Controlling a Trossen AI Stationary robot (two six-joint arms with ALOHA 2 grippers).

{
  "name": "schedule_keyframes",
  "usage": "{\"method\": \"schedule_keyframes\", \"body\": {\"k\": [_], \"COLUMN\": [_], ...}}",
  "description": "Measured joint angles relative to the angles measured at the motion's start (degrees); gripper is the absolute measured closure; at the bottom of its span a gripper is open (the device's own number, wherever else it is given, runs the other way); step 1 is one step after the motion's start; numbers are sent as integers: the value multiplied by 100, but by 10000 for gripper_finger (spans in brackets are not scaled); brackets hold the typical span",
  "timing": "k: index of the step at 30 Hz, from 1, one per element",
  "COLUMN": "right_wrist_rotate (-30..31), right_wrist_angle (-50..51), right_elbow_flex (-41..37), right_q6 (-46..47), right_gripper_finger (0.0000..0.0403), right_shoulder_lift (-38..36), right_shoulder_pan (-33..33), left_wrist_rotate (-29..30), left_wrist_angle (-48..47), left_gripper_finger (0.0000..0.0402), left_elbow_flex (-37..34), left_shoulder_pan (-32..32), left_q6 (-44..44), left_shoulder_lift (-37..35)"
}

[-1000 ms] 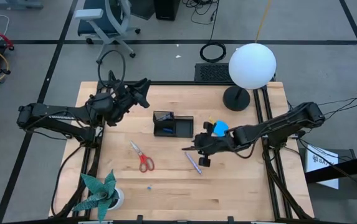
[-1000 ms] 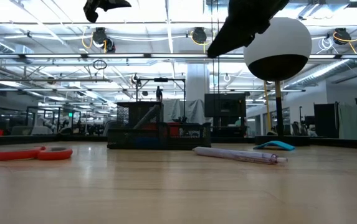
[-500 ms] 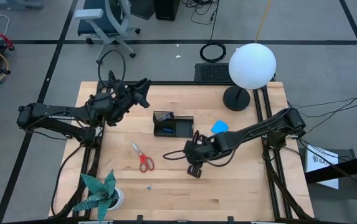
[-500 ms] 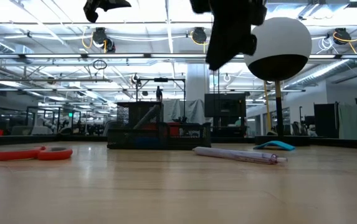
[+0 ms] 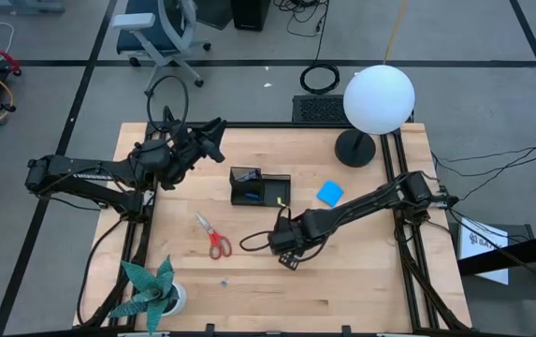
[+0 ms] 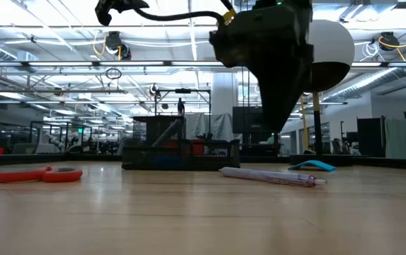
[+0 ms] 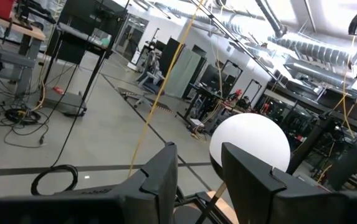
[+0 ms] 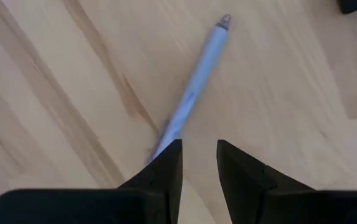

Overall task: Pick and place office supplies into organizer
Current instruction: Put the white pen into the desk organizer

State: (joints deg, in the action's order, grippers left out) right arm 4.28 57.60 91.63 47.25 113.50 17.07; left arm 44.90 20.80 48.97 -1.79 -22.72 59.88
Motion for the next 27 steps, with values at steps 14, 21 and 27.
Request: {"method": "schedule_keyframes", "body": {"k": [14, 21, 27], "right_wrist_rotate": [18, -272, 25], "right_wrist_angle": [-496, -483, -536], "right_elbow_flex": [94, 85, 85], "right_q6": [200, 415, 585], "right_gripper_finger": [314, 314, 314], "right_shoulder_lift": [163, 515, 544], "right_shoulder_pan": [65, 65, 51], "left_wrist_rotate": [1, 1, 1], "left_wrist_angle": [0, 2, 2], "left_gripper_finger": [270, 270, 270], "left_elbow_flex": [0, 0, 0], "left_shoulder_pan": [-1, -1, 0], "left_q6": [0, 0, 0], "left_shoulder_lift": [0, 0, 0]}}
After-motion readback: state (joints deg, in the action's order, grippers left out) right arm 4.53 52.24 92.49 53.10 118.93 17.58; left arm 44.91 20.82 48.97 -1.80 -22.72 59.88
